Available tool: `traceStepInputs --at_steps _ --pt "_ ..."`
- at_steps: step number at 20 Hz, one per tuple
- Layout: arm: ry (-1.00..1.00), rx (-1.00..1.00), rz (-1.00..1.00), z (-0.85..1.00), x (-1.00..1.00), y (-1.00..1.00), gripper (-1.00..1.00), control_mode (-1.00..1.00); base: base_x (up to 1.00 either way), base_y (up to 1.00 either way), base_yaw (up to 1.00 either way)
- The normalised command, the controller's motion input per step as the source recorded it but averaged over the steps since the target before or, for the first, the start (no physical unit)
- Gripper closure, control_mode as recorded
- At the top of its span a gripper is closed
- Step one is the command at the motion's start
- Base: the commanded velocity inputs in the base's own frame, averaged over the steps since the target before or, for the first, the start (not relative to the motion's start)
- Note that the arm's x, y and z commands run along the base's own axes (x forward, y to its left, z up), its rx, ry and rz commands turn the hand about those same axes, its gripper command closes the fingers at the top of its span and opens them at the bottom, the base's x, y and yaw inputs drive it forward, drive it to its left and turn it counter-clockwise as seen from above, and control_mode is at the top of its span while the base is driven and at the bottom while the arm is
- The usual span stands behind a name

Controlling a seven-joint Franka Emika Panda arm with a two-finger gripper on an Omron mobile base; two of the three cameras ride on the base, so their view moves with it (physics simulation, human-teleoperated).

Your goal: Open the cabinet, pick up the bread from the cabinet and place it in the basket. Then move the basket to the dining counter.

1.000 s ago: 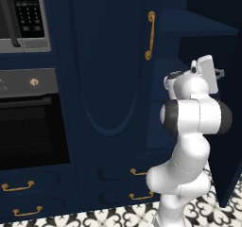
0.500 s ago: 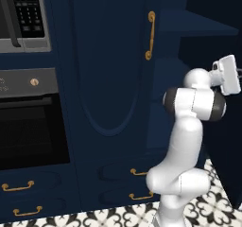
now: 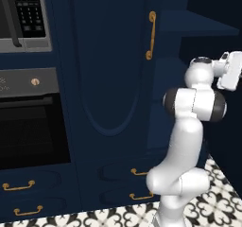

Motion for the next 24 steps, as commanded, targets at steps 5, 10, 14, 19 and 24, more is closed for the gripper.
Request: traceStepInputs --at_steps 5,10,14,19,24 --pt "-0.24 0.36 0.0 0.0 -0.95 1.0 1.0 -1.0 0.0 0.0 0.0" --pt "-0.31 0.39 0.06 0.0 -0.47 1.0 1.0 -1.0 0.0 0.0 0.0" --pt "-0.55 0.45 0.03 0.0 -0.28 1.0 1.0 -1.0 0.0 0.0 0.0" --pt "-0.77 0.53 0.01 -0.06 -0.29 1.0 1.0 -1.0 0.0 0.0 0.0" --pt "-0.88 0.5 -0.02 0.0 -0.26 1.0 1.0 -1.0 0.0 0.0 0.0"
